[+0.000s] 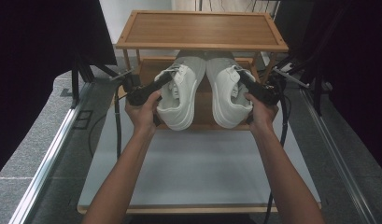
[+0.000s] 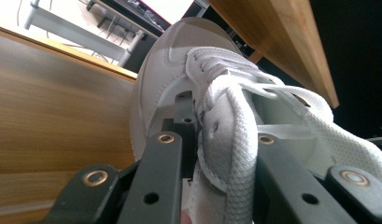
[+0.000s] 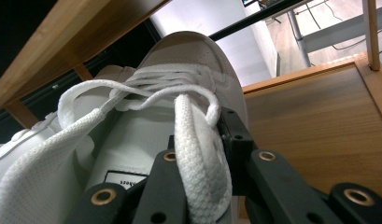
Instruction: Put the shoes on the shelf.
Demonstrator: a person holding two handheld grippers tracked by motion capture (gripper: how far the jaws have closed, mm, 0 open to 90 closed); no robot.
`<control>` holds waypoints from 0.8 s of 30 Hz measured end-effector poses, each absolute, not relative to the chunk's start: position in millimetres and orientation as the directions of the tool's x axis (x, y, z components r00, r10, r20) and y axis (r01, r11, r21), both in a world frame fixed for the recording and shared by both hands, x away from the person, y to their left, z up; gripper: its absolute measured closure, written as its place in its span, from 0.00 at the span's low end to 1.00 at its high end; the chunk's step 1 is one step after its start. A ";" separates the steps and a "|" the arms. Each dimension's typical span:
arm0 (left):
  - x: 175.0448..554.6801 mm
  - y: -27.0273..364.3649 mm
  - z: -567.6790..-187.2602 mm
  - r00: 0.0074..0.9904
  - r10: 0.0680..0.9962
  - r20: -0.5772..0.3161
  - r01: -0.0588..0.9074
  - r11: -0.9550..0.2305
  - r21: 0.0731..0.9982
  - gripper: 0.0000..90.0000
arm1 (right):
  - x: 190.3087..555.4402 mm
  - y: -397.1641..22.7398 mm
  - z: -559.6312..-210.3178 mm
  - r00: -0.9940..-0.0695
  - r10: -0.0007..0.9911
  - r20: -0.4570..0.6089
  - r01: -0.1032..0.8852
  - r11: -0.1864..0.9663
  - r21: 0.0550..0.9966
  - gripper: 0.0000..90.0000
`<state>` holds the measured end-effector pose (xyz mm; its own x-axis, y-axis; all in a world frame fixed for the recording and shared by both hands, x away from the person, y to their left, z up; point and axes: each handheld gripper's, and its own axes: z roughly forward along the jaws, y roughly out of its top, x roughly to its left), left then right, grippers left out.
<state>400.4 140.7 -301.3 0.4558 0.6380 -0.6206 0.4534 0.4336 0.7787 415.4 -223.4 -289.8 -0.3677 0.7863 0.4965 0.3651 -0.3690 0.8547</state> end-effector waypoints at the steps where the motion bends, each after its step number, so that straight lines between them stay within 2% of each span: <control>1: 400.4 140.7 -301.3 0.456 0.638 -0.621 0.453 0.434 0.779 0.89 | 416.4 -222.5 -289.8 -0.362 0.789 0.497 0.365 -0.370 0.854 0.90; 17: 431.6 129.0 -309.2 0.355 0.669 -0.653 0.462 0.482 0.745 0.89 | 438.7 -208.5 -285.7 -0.304 0.813 0.497 0.361 -0.384 0.850 0.86; 24: 442.4 121.8 -314.2 0.309 0.662 -0.683 0.470 0.518 0.714 0.85 | 451.3 -197.6 -293.3 -0.263 0.811 0.522 0.369 -0.415 0.832 0.83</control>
